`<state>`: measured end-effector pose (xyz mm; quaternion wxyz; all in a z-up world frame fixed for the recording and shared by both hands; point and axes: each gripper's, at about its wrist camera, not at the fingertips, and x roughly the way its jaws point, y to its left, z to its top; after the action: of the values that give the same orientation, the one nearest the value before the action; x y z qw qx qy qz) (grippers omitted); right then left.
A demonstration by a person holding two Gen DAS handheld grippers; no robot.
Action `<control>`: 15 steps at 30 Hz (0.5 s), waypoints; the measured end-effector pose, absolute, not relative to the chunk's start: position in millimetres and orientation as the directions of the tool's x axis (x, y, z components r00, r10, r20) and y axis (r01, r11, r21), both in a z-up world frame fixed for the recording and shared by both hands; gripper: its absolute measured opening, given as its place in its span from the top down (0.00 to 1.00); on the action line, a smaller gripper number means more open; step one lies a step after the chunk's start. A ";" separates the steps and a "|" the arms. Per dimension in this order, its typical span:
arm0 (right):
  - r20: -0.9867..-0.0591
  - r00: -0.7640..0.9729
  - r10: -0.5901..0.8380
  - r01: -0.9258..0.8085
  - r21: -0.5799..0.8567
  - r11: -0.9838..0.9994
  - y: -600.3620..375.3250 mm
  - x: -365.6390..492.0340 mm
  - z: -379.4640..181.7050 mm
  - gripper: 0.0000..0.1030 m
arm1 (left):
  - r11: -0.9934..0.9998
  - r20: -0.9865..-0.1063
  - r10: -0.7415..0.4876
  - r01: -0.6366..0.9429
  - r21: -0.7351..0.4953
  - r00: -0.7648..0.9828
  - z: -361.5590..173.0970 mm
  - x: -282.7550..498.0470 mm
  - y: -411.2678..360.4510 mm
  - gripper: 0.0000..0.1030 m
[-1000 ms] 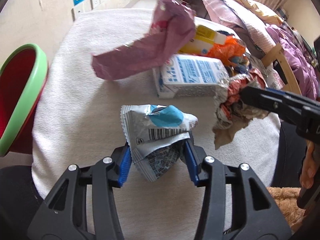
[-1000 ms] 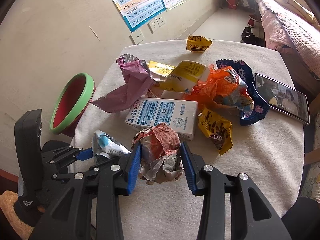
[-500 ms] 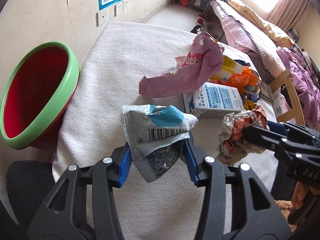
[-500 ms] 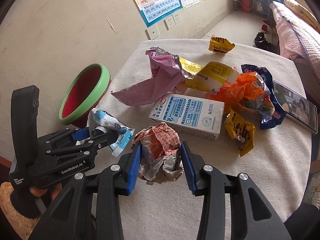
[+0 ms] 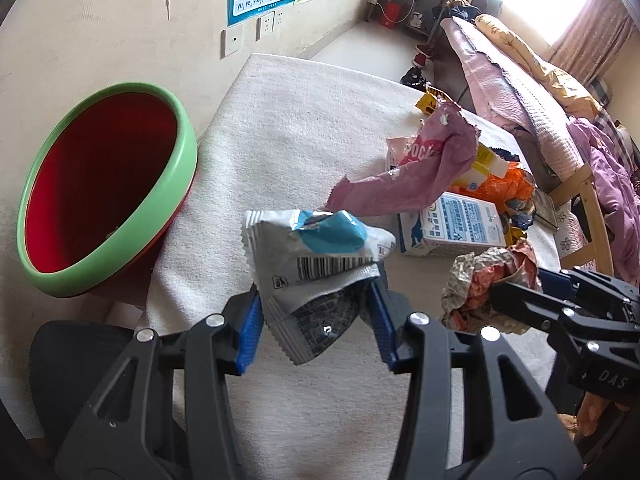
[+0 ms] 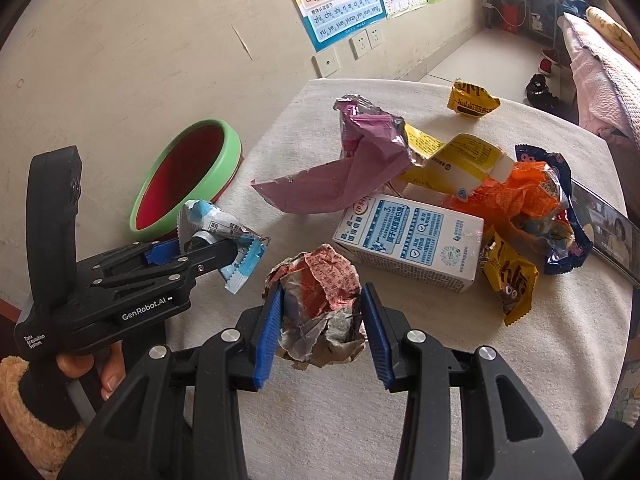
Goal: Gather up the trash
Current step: 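Carry the crumpled paper and silver-blue wrapper with both tools over the red bin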
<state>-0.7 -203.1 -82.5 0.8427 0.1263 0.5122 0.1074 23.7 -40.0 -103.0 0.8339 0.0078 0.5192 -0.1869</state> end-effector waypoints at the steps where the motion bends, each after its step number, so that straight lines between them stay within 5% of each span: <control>1: -0.835 0.452 0.313 -0.058 0.323 0.945 -200.7 0.6 -81.7 0.62 | 0.932 -0.868 -0.302 0.315 -0.181 0.394 -102.8 24.3 -38.5 0.56; 15: -0.827 0.435 0.356 -0.153 0.322 0.934 -166.2 15.0 -76.7 0.62 | 0.962 -0.857 -0.254 0.212 -0.174 0.449 -97.8 42.1 0.5 0.56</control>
<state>15.0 -166.2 -76.7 0.8411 0.0996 0.5096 0.1514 42.1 0.5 -97.8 0.8508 -0.0208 0.5070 -0.1367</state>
